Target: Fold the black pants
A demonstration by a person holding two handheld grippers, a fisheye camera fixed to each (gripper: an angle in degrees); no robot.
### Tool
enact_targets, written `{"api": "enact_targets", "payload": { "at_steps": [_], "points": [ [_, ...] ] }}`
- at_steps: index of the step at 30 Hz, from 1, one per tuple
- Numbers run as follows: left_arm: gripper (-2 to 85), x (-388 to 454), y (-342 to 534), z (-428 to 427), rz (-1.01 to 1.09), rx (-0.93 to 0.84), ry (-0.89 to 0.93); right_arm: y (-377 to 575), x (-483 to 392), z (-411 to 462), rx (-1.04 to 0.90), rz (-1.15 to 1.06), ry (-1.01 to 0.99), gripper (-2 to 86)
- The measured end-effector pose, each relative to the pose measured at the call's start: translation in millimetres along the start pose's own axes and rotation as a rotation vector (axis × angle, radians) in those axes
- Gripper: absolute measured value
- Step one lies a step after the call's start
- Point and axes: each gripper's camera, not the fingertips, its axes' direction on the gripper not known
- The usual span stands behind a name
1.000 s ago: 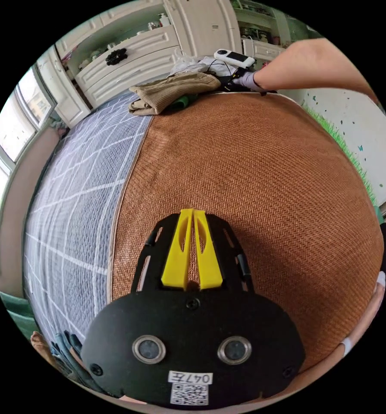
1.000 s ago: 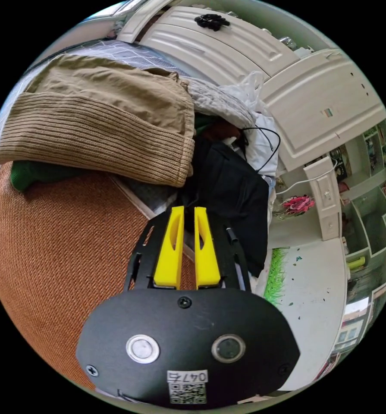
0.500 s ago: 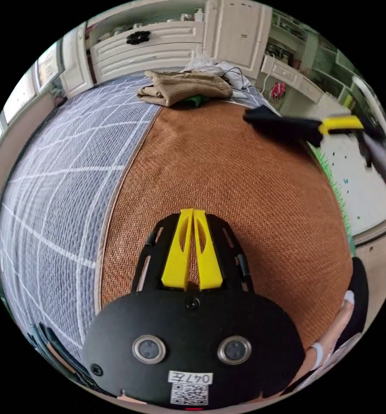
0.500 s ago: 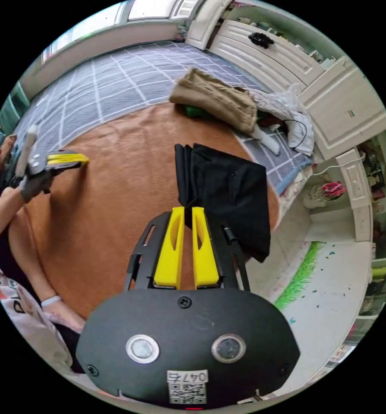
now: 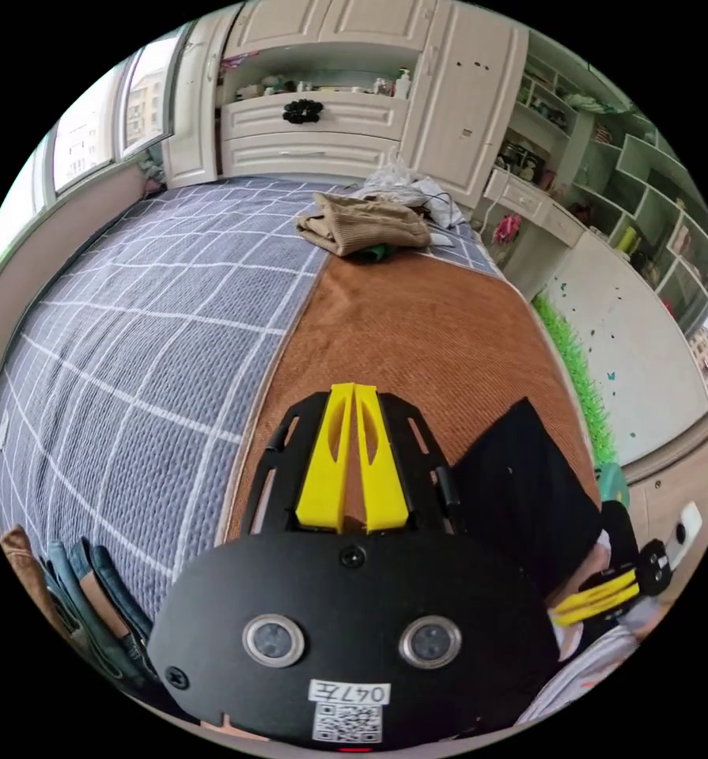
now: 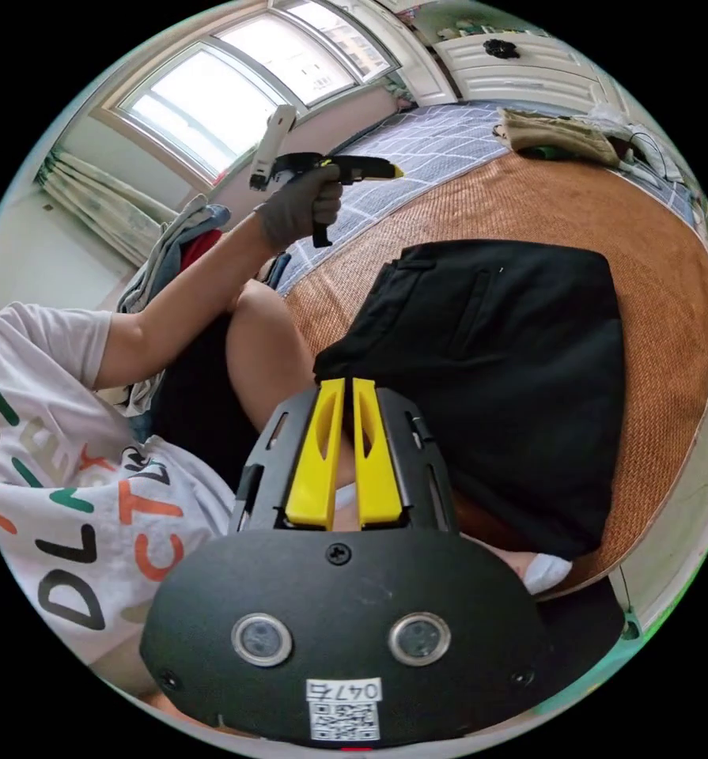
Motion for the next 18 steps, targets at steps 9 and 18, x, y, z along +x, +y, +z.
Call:
{"api": "enact_targets", "payload": {
  "at_steps": [9,18],
  "points": [
    [-1.0,95,-34,-48,0.3,-0.245,0.198,-10,62,-24,0.094,0.159,0.155,-1.2],
    [-1.0,137,-47,37,0.261,-0.544,0.129,-9,102,-25,0.012,0.261,0.127,-1.3]
  ]
}}
